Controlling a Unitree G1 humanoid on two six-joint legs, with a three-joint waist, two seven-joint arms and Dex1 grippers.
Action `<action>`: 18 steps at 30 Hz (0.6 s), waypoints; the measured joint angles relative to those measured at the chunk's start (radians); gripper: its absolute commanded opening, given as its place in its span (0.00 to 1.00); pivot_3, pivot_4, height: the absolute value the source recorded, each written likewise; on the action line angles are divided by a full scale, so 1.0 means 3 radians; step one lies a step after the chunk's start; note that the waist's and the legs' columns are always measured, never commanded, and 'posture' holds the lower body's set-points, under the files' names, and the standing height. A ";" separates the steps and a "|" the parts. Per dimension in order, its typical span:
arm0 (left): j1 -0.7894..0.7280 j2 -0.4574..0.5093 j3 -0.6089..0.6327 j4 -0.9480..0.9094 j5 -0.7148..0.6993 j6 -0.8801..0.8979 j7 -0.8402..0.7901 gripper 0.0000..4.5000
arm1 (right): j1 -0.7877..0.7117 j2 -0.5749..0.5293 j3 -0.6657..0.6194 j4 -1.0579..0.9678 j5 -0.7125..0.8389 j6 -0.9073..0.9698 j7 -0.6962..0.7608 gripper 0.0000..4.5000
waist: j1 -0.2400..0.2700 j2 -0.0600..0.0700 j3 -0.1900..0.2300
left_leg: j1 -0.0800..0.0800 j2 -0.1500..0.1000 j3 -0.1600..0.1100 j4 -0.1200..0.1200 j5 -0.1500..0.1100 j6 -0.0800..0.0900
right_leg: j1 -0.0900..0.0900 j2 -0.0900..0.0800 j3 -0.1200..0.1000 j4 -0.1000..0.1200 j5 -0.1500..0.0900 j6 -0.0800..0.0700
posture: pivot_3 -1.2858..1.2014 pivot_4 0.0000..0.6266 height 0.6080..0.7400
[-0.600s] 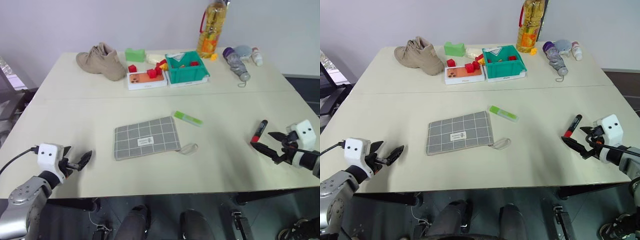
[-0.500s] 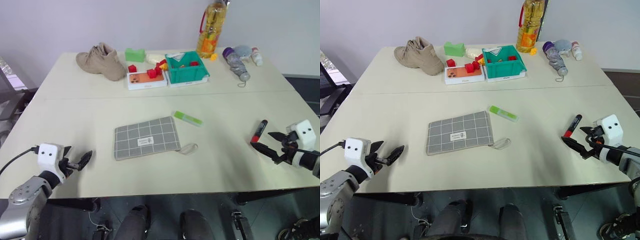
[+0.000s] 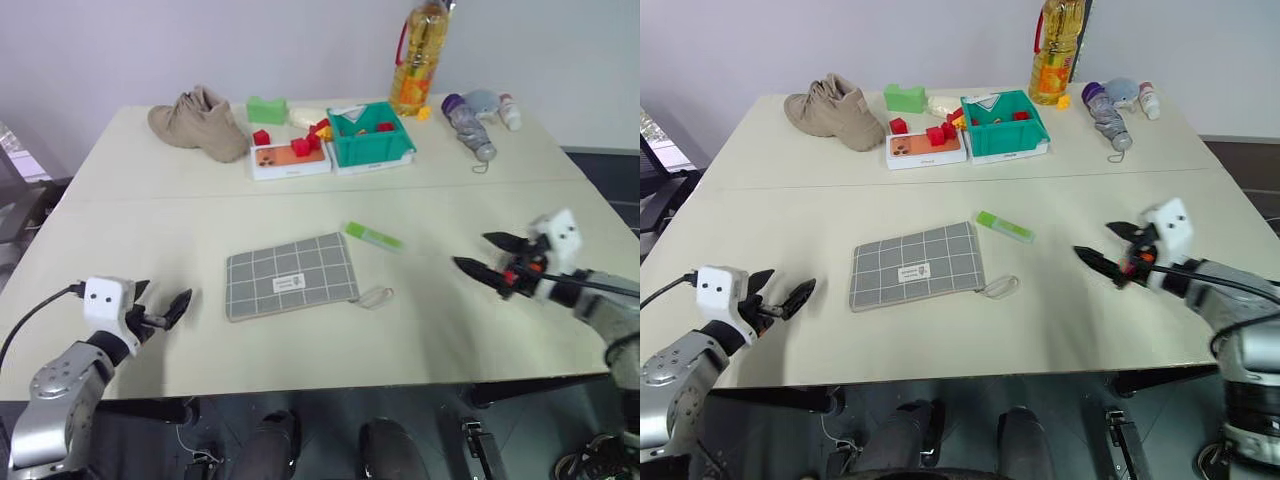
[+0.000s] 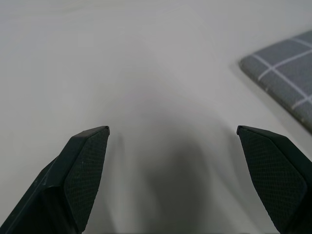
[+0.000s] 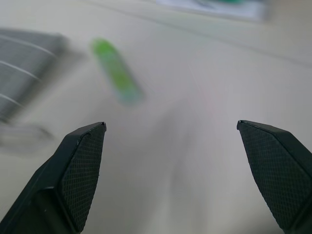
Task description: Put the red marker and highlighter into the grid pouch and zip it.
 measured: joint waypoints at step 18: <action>0.0011 -0.0007 -0.0196 0.0034 0.0153 -0.0155 -0.0031 1.00 | -0.0814 0.1322 0.1591 0.0380 -0.0804 0.0172 -0.1014 0.00 | -0.0008 -0.0003 -0.0001 | 0.0000 -0.0004 -0.0002 -0.0001 0.0002 -0.0004 | -0.0007 0.0001 -0.0001 0.0005 0.0000 0.0000 | 0.52 0.24 0.99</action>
